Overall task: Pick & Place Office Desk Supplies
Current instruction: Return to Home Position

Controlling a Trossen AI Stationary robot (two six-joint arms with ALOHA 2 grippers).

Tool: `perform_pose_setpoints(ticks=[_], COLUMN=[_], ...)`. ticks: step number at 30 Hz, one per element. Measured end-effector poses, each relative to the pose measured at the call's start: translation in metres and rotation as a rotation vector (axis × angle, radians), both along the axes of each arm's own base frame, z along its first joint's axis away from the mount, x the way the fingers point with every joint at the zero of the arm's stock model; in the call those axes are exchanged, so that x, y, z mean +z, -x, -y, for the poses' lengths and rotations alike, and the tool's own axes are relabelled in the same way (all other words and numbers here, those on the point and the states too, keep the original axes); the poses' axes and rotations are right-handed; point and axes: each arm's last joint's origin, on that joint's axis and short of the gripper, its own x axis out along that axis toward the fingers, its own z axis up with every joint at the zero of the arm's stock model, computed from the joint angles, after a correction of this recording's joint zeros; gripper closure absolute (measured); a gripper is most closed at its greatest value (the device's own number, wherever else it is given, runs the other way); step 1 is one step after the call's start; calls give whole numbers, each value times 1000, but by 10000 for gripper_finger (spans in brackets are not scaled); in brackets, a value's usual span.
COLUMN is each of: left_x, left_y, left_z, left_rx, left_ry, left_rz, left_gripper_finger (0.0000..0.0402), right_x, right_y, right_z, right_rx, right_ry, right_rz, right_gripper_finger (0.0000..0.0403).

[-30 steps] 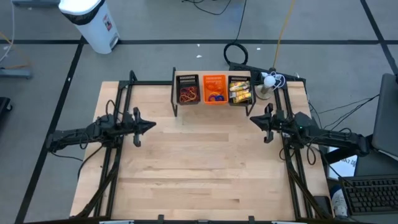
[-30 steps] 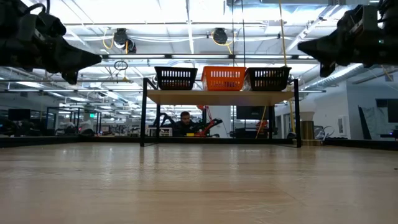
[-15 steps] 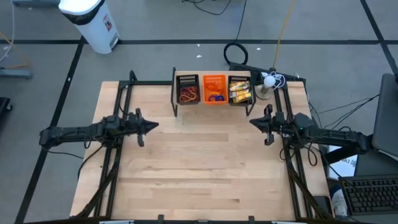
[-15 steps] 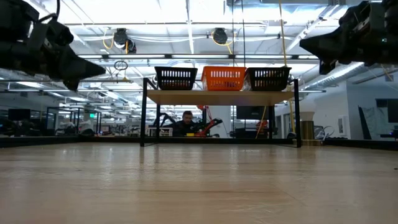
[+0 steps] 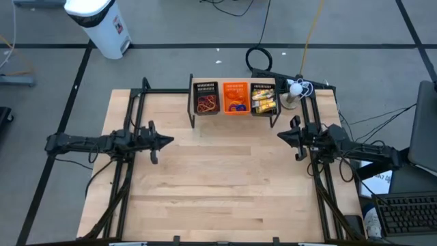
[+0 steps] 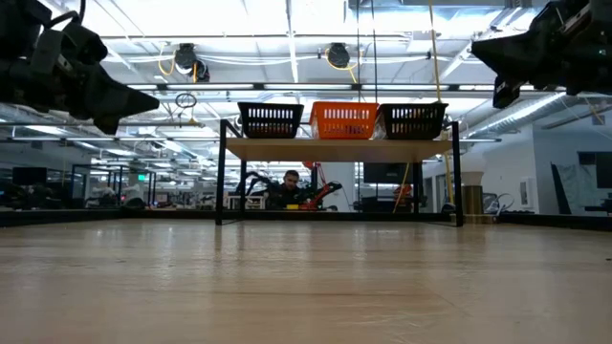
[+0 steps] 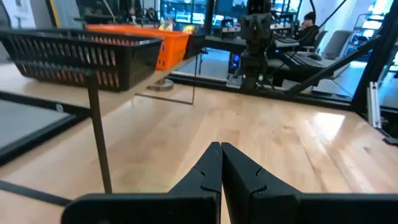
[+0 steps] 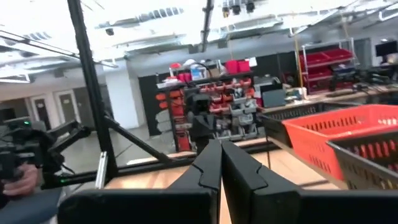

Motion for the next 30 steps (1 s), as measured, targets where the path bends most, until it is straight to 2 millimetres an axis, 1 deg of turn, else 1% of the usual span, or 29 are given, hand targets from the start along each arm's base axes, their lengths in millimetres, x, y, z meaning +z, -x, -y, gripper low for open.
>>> perform_pose_setpoints(ticks=[2,7,9,14,19,23,27,30], left_x=[1,2,2,2,1,1,1,1], left_y=[0,0,0,0,0,0,0,0], left_z=[1,1,1,2,2,2,1,1], left_rx=[11,43,44,35,35,34,55,60], left_ry=[-22,-46,-46,-48,-49,-49,-50,-55], left_rz=[10,14,13,12,3,-4,-5,-7], left_gripper_finger=[401,401,401,400,400,400,400,400], right_x=[-2,-14,-14,-14,-10,-9,-15,-19], right_y=[0,-3,-4,-5,-4,-4,-5,-5], right_z=[1,2,-1,-15,-21,-19,-14,-10], right_rx=[-30,-164,-134,4,47,-12,-79,-105], right_ry=[-11,-21,3,85,153,117,25,-4], right_rz=[-21,-139,-148,-146,-105,-94,-159,-202], right_gripper_finger=[403,403,403,403,403,403,403,403])
